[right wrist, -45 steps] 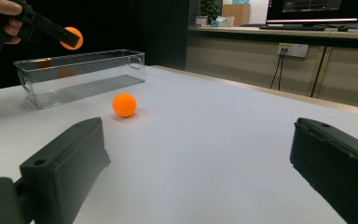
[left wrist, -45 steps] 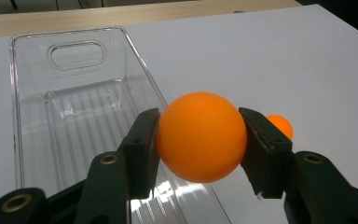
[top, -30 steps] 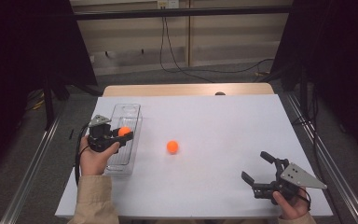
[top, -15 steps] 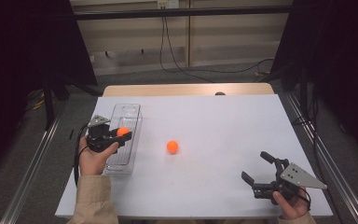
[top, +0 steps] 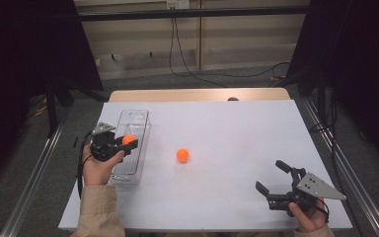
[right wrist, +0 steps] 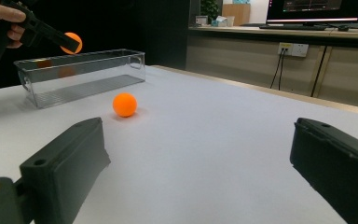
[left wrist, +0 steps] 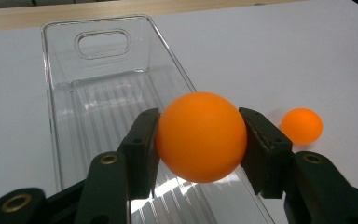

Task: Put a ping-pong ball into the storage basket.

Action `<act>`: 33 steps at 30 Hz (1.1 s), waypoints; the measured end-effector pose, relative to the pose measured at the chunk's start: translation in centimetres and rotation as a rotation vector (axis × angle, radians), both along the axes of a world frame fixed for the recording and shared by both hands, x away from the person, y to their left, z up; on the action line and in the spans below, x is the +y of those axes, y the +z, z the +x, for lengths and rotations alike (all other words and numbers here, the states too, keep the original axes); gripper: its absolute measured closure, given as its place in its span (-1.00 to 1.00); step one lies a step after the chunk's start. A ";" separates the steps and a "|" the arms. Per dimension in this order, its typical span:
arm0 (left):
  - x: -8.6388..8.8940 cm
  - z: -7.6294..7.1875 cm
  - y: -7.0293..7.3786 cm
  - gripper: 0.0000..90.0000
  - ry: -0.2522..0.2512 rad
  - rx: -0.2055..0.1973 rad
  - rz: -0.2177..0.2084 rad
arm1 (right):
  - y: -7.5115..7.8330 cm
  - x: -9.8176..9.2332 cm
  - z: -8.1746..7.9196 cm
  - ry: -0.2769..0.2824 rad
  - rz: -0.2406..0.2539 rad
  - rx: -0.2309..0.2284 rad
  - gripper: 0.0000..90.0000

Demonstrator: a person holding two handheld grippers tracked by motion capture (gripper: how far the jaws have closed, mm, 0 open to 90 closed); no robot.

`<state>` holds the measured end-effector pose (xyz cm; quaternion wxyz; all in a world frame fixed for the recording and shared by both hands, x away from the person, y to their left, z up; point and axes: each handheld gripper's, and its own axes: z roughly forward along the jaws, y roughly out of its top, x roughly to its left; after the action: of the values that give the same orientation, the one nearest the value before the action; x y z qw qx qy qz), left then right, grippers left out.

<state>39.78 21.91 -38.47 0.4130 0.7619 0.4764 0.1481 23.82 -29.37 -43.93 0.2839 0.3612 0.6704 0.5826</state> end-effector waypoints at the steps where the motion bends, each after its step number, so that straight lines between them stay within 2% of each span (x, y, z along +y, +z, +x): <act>1: 0.1 0.0 0.0 0.13 0.002 0.002 -0.002 | 0.0 0.0 0.0 0.001 0.000 0.000 -0.94; 9: 0.3 0.0 -0.2 0.13 0.016 -0.003 0.011 | 0.0 0.0 0.0 0.001 0.000 0.000 -0.94; 22: 0.5 0.1 -0.3 0.12 0.025 -0.002 0.009 | 0.0 0.0 0.0 0.002 0.000 -0.002 -0.94; 33: 0.5 0.2 -0.5 0.12 0.035 -0.004 0.034 | 0.0 0.0 0.0 0.002 0.001 0.000 -0.94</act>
<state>39.93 22.41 -38.99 0.3984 0.7601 0.4861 0.1647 23.82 -29.38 -43.93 0.2831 0.3606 0.6706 0.5832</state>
